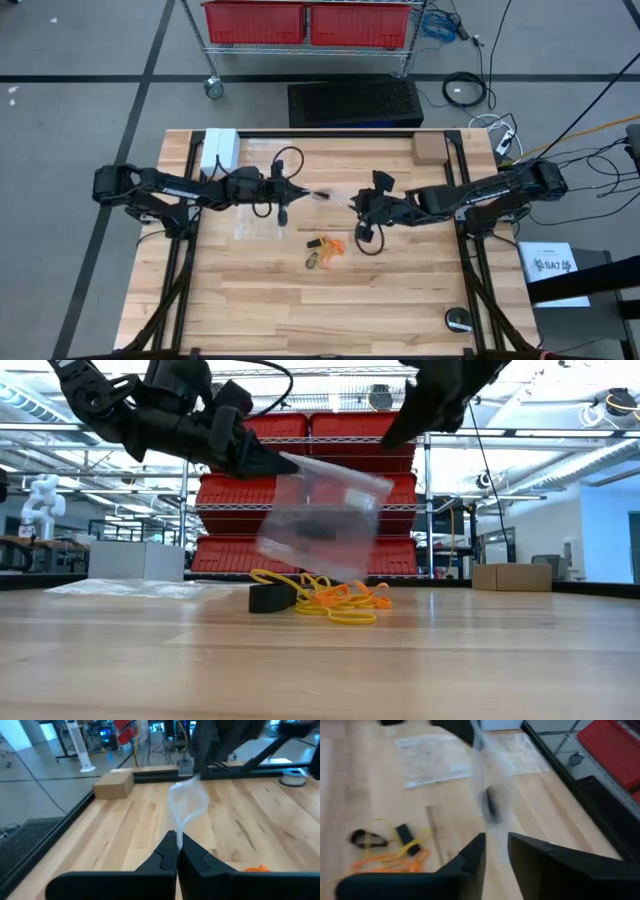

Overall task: Sort rubber bands
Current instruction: Put the bottom black rubber band into the transparent zip bag

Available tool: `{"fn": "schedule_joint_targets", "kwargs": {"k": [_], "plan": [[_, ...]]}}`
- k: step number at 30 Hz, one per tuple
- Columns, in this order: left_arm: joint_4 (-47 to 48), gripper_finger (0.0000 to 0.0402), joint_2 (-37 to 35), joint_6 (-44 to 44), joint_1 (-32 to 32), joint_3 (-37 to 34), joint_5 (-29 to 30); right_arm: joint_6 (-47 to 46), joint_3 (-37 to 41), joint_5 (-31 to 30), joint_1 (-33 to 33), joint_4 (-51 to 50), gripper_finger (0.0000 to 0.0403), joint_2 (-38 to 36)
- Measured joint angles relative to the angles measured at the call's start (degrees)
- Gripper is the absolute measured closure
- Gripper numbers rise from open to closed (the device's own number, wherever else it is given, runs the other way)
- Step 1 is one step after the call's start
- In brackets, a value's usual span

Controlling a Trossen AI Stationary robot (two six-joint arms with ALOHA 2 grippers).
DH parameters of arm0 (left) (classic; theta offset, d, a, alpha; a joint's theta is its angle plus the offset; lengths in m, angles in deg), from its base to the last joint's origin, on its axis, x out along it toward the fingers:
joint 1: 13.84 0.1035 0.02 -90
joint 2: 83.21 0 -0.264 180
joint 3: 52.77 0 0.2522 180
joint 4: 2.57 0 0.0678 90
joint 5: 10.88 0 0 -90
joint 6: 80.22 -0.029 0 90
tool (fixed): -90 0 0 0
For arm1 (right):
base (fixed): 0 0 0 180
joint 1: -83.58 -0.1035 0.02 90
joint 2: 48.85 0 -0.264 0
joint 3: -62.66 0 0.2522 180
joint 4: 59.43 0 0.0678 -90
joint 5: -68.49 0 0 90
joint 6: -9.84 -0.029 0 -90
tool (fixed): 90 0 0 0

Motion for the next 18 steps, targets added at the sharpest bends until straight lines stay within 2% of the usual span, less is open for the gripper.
{"fn": "schedule_joint_targets", "kwargs": {"k": [7, 13, 16, 18], "plan": [[-0.91, 0.04, -0.8, 1.12, 2.99, -1.6, -0.27, 2.71, -0.04, 10.76, -4.25, 1.24, 0.0257, 2.13], [-4.21, 0.04, -0.82, 1.59, 5.73, -4.08, -2.52, 8.67, -0.09, 21.75, -6.44, 12.06, 0.0255, 9.75], [-4.01, 0.04, -0.8, 1.57, 6.98, -4.68, -2.69, 10.74, -3.43, 23.37, -6.07, 11.4, 0.0258, 14.4], [-3.96, 0.04, -0.8, 1.57, 7.68, -4.73, -2.72, 13.11, -7.94, 23.76, -5.44, 7.39, 0.0258, 17.64]]}}
